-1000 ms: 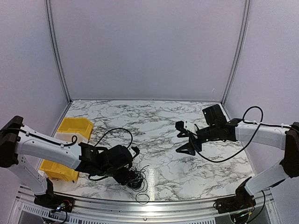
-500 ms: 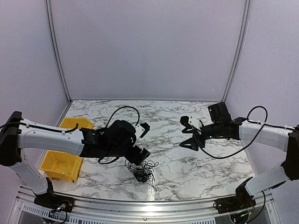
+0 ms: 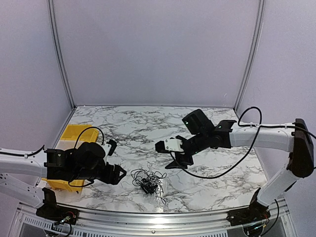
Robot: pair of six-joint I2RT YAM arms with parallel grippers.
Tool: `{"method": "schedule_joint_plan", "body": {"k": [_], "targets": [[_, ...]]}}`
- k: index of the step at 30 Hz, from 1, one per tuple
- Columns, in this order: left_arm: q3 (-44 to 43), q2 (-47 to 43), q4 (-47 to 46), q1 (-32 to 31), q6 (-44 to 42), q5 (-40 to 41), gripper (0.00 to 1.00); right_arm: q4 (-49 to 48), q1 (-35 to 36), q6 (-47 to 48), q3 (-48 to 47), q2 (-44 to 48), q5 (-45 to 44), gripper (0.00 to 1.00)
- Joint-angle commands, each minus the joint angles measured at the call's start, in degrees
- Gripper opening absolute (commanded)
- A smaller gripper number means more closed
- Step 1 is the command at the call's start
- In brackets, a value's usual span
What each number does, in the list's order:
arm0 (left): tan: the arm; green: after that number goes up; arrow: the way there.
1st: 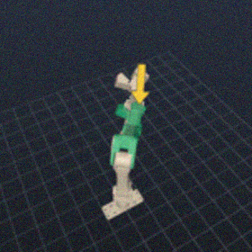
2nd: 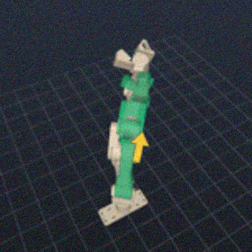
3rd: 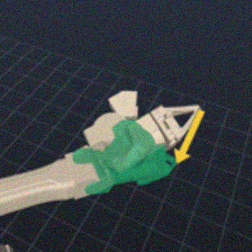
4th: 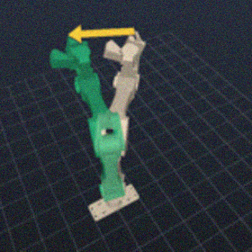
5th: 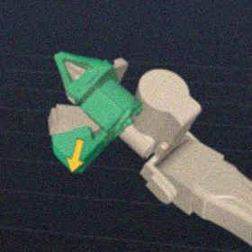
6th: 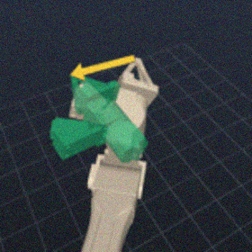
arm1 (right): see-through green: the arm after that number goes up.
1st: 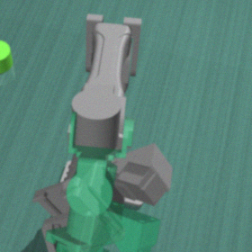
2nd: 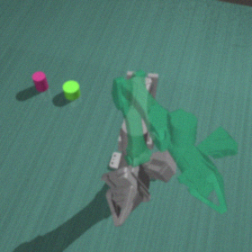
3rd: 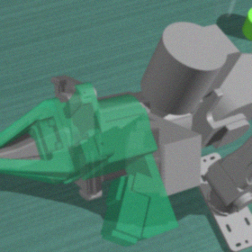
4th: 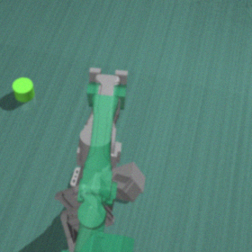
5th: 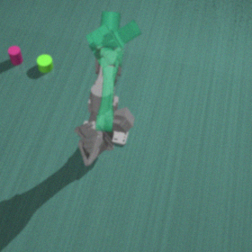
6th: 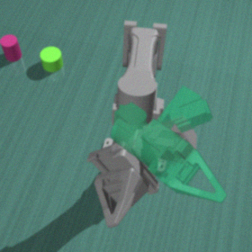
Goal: Untangle the cables
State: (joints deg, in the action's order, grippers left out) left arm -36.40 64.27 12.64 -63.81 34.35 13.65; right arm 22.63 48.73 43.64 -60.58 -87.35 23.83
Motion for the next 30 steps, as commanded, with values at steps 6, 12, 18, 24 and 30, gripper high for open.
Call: {"method": "schedule_joint_plan", "body": {"k": [6, 12, 18, 24, 30], "targets": [[9.9, -5.5, -3.7, 0.2, 12.4, -2.2, 0.78, 4.4, 10.5, 2.6, -13.1, -13.2, -5.2, 0.77], [10.7, -0.3, -11.8, 0.6, 11.3, -3.3, 0.71, 4.9, 11.9, 2.0, -14.9, -15.2, -5.1, 0.8], [11.5, 3.1, -18.4, 1.6, 10.6, -7.7, 0.49, 4.6, 13.9, 1.4, -14.1, -16.0, -6.6, 0.8], [11.3, 5.5, -19.5, 2.2, 10.6, -10.3, 0.4, 2.5, 14.0, -0.3, -12.6, -17.3, -7.3, 0.77], [11.2, 7.0, -19.1, 2.3, 11.0, -11.7, 0.42, 0.3, 14.0, -1.5, -11.2, -18.4, -7.6, 0.76]]}}
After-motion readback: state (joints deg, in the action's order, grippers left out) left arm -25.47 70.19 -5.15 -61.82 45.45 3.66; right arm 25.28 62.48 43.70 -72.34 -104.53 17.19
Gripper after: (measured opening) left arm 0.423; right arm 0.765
